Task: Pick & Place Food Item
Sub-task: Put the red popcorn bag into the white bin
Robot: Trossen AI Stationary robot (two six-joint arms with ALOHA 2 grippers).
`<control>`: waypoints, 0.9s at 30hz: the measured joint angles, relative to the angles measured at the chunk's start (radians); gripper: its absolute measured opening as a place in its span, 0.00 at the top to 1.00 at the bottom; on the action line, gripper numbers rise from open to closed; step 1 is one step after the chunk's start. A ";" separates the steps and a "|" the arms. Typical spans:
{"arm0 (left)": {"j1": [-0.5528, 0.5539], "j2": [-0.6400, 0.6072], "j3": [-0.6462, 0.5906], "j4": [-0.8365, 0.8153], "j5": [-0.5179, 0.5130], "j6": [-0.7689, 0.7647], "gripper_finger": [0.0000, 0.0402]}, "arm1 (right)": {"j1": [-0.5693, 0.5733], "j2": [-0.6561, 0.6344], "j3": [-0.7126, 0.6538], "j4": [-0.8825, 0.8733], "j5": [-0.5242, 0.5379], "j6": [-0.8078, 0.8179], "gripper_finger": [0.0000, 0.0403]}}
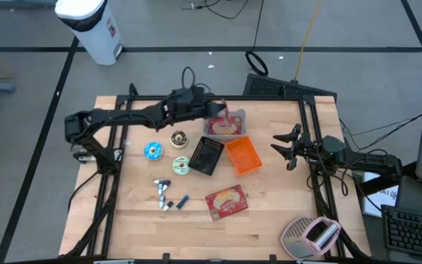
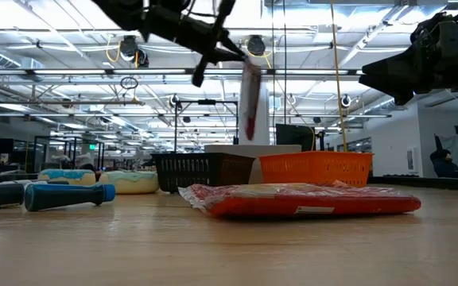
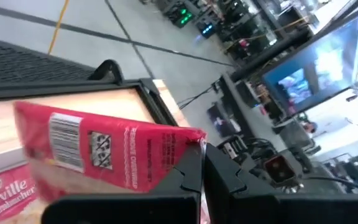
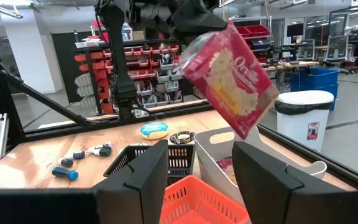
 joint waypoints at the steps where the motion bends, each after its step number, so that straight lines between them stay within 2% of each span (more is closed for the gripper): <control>1: 0.001 0.024 0.040 -0.037 0.002 0.000 1.00 | 0.000 0.000 0.000 0.000 0.000 0.000 0.59; 7: 0.008 0.209 0.308 -0.274 0.040 0.044 1.00 | 0.000 0.000 0.000 0.000 0.000 0.000 0.59; 11: 0.008 0.284 0.410 -0.347 0.098 0.074 1.00 | 0.000 0.000 0.000 0.000 0.000 0.000 0.59; 21: 0.007 0.298 0.428 -0.462 0.171 0.077 1.00 | 0.000 0.000 0.000 0.000 0.000 0.000 0.59; 27: 0.008 0.297 0.428 -0.578 0.148 0.074 1.00 | 0.000 0.000 0.000 0.000 0.000 0.000 0.59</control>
